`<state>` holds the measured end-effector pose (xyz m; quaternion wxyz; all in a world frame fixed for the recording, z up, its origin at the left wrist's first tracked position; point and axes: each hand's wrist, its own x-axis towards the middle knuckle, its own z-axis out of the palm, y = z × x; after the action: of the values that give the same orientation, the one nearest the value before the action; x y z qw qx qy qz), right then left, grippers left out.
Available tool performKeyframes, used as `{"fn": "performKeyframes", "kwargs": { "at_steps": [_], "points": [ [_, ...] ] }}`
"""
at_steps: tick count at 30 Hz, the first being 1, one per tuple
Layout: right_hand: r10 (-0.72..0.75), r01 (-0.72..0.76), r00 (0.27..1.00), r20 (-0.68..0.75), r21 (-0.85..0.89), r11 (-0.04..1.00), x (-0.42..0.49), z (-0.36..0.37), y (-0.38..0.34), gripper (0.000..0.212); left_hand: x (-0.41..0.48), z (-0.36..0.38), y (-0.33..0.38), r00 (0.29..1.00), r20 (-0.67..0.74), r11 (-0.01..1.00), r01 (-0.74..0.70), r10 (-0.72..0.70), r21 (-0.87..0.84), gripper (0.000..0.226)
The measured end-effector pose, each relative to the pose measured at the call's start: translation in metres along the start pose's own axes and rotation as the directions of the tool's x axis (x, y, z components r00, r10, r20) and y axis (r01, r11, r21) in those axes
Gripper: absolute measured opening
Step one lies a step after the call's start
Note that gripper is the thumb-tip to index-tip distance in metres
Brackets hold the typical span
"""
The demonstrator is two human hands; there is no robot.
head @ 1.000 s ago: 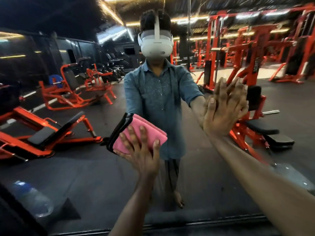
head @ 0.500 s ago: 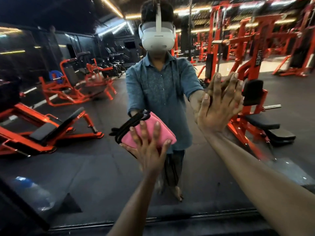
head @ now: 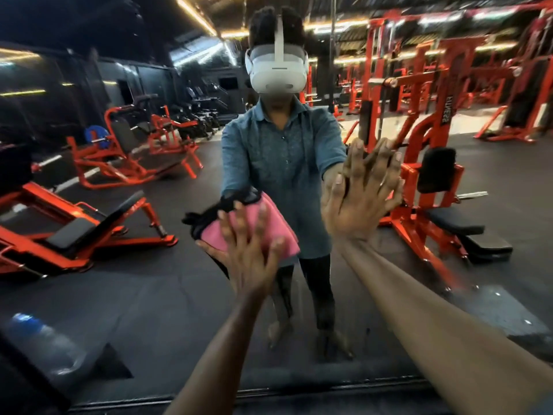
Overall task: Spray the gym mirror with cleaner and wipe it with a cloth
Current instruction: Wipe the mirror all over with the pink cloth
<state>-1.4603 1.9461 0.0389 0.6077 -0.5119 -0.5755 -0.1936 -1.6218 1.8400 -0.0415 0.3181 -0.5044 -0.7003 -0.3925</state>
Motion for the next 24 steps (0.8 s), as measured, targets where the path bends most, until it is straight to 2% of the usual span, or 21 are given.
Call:
{"fn": "performKeyframes", "kwargs": {
  "at_steps": [2, 4, 5, 7, 9, 11, 13, 16, 18, 20, 22, 24],
  "points": [
    [0.006, -0.006, 1.0, -0.008, 0.029, 1.0, 0.001, 0.001, 0.0, 0.06, 0.042, -0.015, 0.01, 0.978, -0.143, 0.988, 0.147, -0.152, -0.043, 0.079],
    [-0.003, 0.003, 1.0, 0.001, 0.046, 0.999, -0.001, 0.001, -0.001, 0.06, 0.083, -0.028, 0.019, 0.908, -0.268, 0.946, 0.31, -0.323, -0.092, 0.086],
    [-0.004, 0.003, 1.0, 0.006, 0.051, 0.999, -0.001, 0.001, -0.001, 0.06, 0.093, -0.03, 0.024, 0.885, -0.297, 0.933, 0.349, -0.359, -0.087, 0.089],
    [-0.001, 0.0, 1.0, 0.021, 0.062, 0.998, -0.001, 0.0, 0.0, 0.061, 0.083, -0.027, 0.03, 0.916, -0.277, 0.956, 0.294, -0.289, -0.025, 0.088],
    [0.009, -0.01, 1.0, 0.026, 0.059, 0.998, -0.001, 0.0, -0.001, 0.06, 0.043, -0.01, 0.029, 0.977, -0.165, 0.99, 0.14, -0.136, 0.01, 0.086],
    [0.015, -0.017, 0.999, 0.04, 0.063, 0.998, 0.001, -0.005, -0.003, 0.06, -0.001, 0.01, 0.023, 1.0, -0.03, 1.0, 0.007, -0.006, 0.03, 0.087],
    [-0.036, 0.028, 0.997, 0.073, 0.107, 0.994, 0.003, -0.011, 0.003, 0.058, -0.019, 0.016, 0.024, 0.999, 0.033, 1.0, -0.013, 0.013, 0.004, 0.086],
    [-0.107, 0.082, 0.99, 0.087, 0.25, 0.965, 0.014, -0.025, 0.033, 0.058, 0.023, -0.003, 0.044, 0.997, -0.062, 0.999, 0.052, -0.053, -0.017, 0.084],
    [-0.042, 0.034, 0.999, 0.019, 0.296, 0.955, 0.031, -0.032, 0.063, 0.056, 0.068, -0.019, 0.068, 0.974, -0.179, 0.99, 0.139, -0.136, 0.003, 0.084],
    [0.021, -0.012, 0.999, -0.031, 0.268, 0.963, 0.054, -0.034, 0.098, 0.054, 0.092, -0.021, 0.097, 0.95, -0.246, 0.98, 0.2, -0.192, 0.007, 0.085],
    [0.04, -0.034, 0.999, -0.03, 0.18, 0.983, 0.071, -0.035, 0.131, 0.055, 0.08, -0.007, 0.122, 0.962, -0.243, 0.989, 0.143, -0.128, 0.044, 0.086],
    [0.025, -0.025, 1.0, 0.008, 0.116, 0.993, 0.079, -0.032, 0.159, 0.056, 0.043, 0.018, 0.137, 0.989, -0.143, 0.994, -0.021, 0.037, 0.112, 0.089]
  ]
}}
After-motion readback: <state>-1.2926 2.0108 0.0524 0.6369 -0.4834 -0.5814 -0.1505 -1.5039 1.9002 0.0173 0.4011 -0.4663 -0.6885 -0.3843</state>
